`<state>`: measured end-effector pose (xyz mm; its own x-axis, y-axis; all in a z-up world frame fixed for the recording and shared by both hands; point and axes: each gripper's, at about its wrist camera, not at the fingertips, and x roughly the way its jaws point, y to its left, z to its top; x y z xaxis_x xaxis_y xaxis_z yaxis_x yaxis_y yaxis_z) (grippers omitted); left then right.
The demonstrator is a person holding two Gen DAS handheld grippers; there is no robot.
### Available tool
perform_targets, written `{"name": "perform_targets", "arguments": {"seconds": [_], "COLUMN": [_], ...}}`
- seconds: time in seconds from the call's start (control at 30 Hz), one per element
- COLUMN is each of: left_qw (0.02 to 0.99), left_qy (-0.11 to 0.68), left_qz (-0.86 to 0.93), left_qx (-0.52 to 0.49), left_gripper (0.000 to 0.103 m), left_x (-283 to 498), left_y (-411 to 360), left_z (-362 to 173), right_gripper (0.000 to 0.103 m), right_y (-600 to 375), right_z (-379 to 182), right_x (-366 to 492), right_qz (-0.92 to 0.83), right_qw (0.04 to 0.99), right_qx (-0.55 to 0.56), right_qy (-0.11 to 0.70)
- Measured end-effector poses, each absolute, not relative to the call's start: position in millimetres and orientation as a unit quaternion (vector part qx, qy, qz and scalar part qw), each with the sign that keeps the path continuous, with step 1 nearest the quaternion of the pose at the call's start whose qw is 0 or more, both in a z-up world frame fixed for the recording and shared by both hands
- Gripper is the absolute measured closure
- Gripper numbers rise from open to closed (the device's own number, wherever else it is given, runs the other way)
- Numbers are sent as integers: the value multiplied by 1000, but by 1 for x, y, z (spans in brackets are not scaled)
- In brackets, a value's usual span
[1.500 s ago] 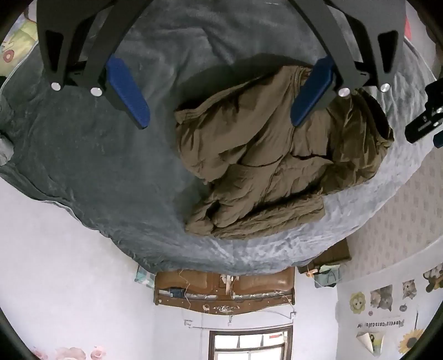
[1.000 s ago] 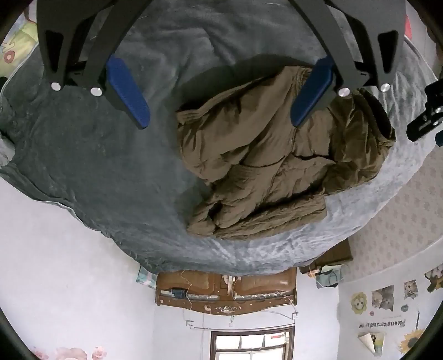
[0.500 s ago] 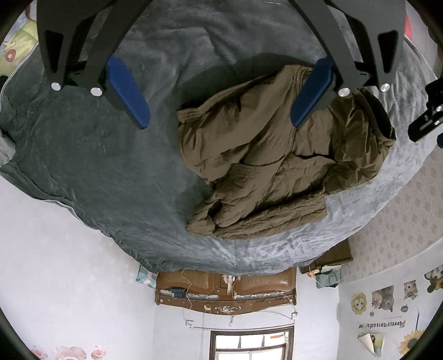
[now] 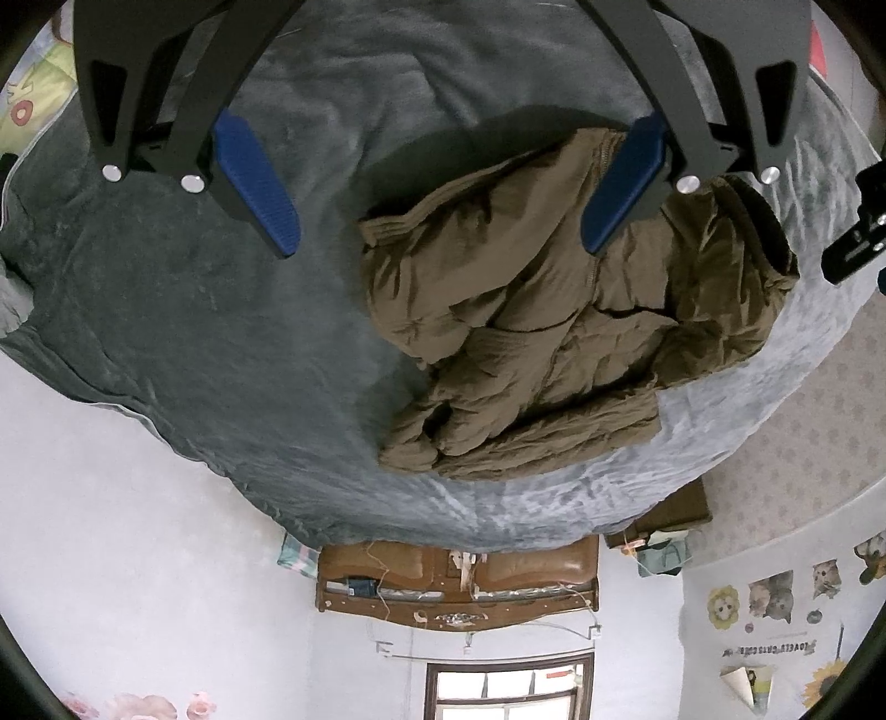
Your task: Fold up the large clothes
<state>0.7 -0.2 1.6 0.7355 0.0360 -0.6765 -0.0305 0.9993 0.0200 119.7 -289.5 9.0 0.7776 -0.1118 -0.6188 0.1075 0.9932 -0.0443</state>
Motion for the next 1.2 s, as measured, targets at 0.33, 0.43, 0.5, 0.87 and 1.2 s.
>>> {"name": "perform_targets", "arguments": {"seconds": [0.33,0.43,0.5,0.87,1.2], "left_qw": [931,931,931,930,928], "left_qy": [364,365,365,367,372], "left_qz": [18,19,18,19,21], "left_qx": [5,3,5,2,1], "left_gripper": [3,3,3,3,3], "left_x": [0,1,1,2,5], "left_y": [-2,-1,-2,1,5], "left_z": [1,0,1,-1,-2], "right_gripper": [2,2,2,2,2], "right_y": [-290,-290,-290,-290,-292], "right_z": [7,7,7,6,7], "right_x": [120,119,119,118,118], "right_qz": [-61,-61,-62,-63,-63], "right_qw": [942,942,942,942,941], "right_qx": [-5,-6,-7,-7,-6], "right_qy": [329,330,330,330,332]}}
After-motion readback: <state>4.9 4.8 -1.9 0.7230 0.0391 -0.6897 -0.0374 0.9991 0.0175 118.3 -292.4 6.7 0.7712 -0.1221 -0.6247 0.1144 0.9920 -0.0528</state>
